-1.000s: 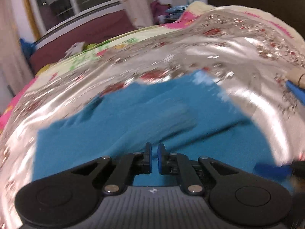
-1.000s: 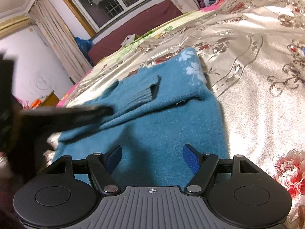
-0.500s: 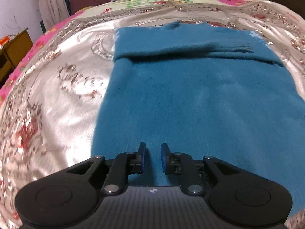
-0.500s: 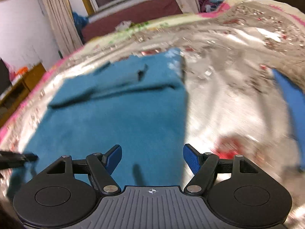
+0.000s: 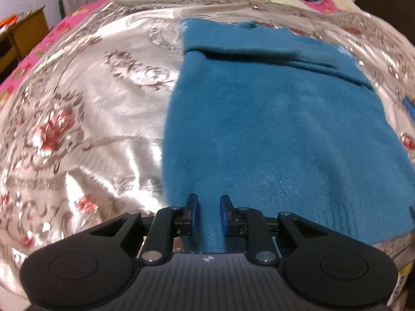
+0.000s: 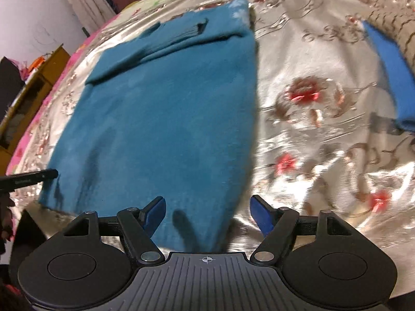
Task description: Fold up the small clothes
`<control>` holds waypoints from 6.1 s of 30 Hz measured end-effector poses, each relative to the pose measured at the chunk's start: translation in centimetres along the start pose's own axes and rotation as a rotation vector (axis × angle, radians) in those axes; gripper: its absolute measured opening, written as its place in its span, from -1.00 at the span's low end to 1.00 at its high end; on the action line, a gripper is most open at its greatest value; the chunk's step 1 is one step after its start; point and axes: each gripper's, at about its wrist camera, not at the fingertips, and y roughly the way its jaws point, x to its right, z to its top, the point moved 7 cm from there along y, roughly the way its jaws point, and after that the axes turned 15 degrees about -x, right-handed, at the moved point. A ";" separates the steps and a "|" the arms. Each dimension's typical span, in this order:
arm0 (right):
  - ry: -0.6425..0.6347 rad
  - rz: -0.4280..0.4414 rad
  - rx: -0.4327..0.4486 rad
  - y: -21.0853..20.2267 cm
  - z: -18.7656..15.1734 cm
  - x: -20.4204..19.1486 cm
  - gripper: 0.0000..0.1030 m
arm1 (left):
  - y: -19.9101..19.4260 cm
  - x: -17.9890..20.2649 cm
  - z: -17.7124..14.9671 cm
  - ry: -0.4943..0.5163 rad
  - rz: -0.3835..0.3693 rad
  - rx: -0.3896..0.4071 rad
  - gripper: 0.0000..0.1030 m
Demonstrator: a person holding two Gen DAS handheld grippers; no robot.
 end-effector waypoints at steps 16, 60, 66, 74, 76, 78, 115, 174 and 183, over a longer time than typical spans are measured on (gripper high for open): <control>0.040 0.095 -0.026 0.2 0.4 -0.1 0.41 | 0.3 -2.2 -0.3 -0.061 -0.026 -0.033 -0.39; 0.298 0.623 0.071 -1.1 6.0 0.3 -0.70 | -1.1 -2.1 4.1 -0.204 -0.454 0.062 -0.71; 0.293 0.691 0.243 -3.9 13.9 -0.2 -0.71 | -2.6 -2.2 11.3 -0.237 -0.551 0.189 -0.71; 0.385 0.664 0.331 -1.8 25.2 3.4 -0.72 | 0.7 -3.3 23.6 -0.300 -0.574 0.284 -0.71; 0.428 0.642 0.334 0.1 27.7 4.2 -0.72 | 3.0 -3.5 25.8 -0.328 -0.558 0.270 -0.71; 0.495 0.624 0.310 2.3 29.8 5.2 -0.66 | 5.5 -4.0 27.2 -0.368 -0.515 0.251 -0.71; 0.131 0.001 0.295 5.6 32.1 3.2 0.12 | 4.6 -6.3 26.8 -0.519 -0.373 0.313 -0.42; 0.251 0.079 0.254 2.8 19.1 5.9 0.12 | 4.1 -4.3 16.1 -0.298 -0.165 0.299 -0.15; 0.279 0.164 0.240 4.2 18.7 6.3 0.30 | 6.0 -4.2 15.7 -0.311 -0.197 0.248 -0.12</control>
